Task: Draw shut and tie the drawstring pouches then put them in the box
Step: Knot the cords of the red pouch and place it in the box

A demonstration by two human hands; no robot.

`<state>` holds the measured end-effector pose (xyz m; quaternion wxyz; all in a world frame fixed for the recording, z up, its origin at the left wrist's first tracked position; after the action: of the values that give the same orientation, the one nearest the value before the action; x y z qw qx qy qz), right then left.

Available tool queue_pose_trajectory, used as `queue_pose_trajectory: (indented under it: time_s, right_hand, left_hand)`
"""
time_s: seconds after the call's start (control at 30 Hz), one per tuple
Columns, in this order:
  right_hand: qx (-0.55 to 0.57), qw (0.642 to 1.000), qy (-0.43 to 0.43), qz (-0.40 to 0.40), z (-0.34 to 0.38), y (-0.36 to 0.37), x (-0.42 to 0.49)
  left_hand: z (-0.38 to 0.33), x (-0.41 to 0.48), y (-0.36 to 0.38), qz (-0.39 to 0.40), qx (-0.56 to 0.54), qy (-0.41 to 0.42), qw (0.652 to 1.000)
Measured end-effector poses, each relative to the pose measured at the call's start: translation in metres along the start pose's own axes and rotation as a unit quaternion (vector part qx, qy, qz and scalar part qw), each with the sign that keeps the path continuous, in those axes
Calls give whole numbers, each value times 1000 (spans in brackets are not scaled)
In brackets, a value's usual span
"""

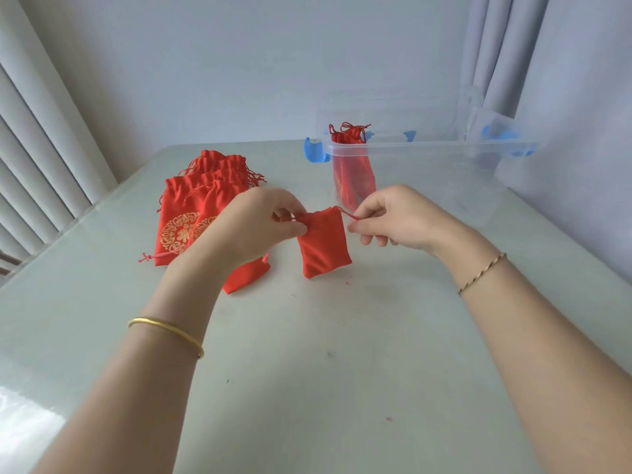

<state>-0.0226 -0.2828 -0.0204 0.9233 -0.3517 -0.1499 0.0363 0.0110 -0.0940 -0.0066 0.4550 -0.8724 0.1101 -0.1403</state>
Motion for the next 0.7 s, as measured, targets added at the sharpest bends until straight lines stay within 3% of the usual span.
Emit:
queue_pose_trajectory:
  time_s: [0.47, 0.7]
  right_hand:
    - [2, 997, 68, -34, -10, -33, -12]
    - [181, 972, 139, -63, -15, -31, -14]
  left_hand:
    - [34, 7, -15, -74, -13, -58, 995]
    - [37, 5, -19, -118, -34, -112, 986]
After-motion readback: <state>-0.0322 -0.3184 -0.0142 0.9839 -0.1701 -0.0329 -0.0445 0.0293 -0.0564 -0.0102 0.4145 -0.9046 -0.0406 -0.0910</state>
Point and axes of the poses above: each hand's wrist, its own x-axis towards the middle knuckle, its own y-axis out of the palm, z = x × y, the point moved 3 cm from there along x, towards the middle knuckle, and after that the axes turned 14 degrees about -y, right-handed, at the moved point
